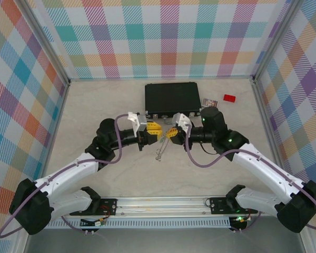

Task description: Put the keys on the keyring

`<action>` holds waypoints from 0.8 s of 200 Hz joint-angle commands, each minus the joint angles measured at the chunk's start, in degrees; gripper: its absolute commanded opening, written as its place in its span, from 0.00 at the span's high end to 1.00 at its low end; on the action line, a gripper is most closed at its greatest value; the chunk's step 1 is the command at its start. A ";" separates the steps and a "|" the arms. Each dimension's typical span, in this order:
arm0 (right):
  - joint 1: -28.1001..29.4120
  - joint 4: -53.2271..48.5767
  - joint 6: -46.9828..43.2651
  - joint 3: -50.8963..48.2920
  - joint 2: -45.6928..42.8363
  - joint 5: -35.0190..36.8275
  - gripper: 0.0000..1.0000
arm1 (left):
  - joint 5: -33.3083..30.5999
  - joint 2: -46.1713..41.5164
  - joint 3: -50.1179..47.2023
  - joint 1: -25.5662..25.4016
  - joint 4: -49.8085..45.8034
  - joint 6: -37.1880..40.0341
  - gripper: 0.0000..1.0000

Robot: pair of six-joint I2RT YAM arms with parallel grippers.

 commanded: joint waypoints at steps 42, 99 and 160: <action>-0.51 31.71 13.06 -8.83 -3.07 -1.73 1.00 | -3.92 -1.46 -4.39 0.28 13.42 -6.34 0.73; -1.67 42.46 20.57 -11.33 -3.44 -1.67 1.00 | -1.58 0.05 -4.23 0.32 14.67 -7.24 0.63; -2.00 44.87 24.63 -11.47 -3.70 -4.38 1.00 | -6.53 0.46 -4.61 0.28 16.50 -7.55 0.59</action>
